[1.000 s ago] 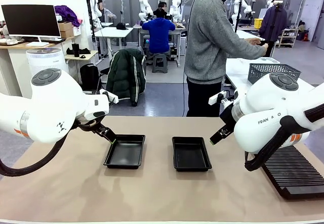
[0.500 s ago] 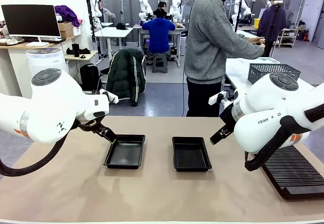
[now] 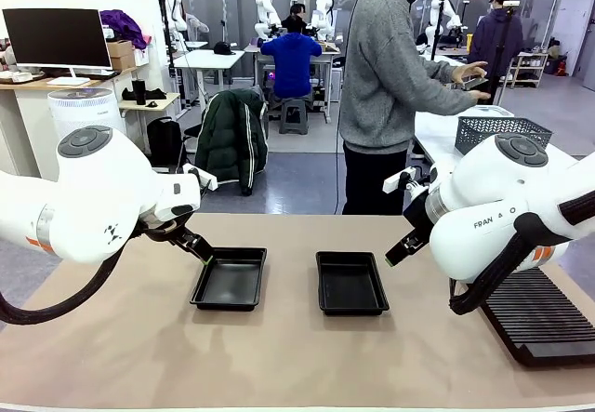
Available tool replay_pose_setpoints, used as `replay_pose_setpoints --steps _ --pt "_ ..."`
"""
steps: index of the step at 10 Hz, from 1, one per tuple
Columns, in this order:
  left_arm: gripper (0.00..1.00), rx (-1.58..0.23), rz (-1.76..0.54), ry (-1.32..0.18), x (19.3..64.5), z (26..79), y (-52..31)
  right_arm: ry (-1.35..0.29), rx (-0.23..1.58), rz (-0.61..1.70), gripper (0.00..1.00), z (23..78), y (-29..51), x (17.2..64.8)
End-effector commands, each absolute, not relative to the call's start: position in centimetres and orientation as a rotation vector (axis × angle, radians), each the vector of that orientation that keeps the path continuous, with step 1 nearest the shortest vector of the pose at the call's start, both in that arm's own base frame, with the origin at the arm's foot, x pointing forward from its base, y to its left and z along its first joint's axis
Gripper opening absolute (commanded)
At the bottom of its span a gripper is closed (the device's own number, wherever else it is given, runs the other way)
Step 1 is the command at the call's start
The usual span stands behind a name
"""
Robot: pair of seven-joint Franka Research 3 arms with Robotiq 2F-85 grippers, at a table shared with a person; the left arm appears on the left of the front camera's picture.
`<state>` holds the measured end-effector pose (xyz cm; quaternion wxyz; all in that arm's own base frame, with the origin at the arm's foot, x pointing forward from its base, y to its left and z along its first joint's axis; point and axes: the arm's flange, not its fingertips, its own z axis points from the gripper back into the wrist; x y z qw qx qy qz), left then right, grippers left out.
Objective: Inspect and transfer BCBs to ESD trays.
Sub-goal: Pick up the Blank PCB from the PCB Rack and place it in the left ESD tray.
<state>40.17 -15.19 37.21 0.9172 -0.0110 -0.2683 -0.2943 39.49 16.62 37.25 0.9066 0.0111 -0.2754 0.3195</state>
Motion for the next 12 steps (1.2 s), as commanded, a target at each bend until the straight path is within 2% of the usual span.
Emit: replay_pose_setpoints --steps 1,12 --pt "1.00 -0.023 -0.605 -0.552 40.18 37.21 -15.17 -0.569 0.023 0.659 1.00 37.25 16.62 39.49" --pt "1.00 -0.023 -0.605 -0.552 40.18 37.21 -15.17 -0.569 0.023 0.659 1.00 37.25 16.62 39.49"
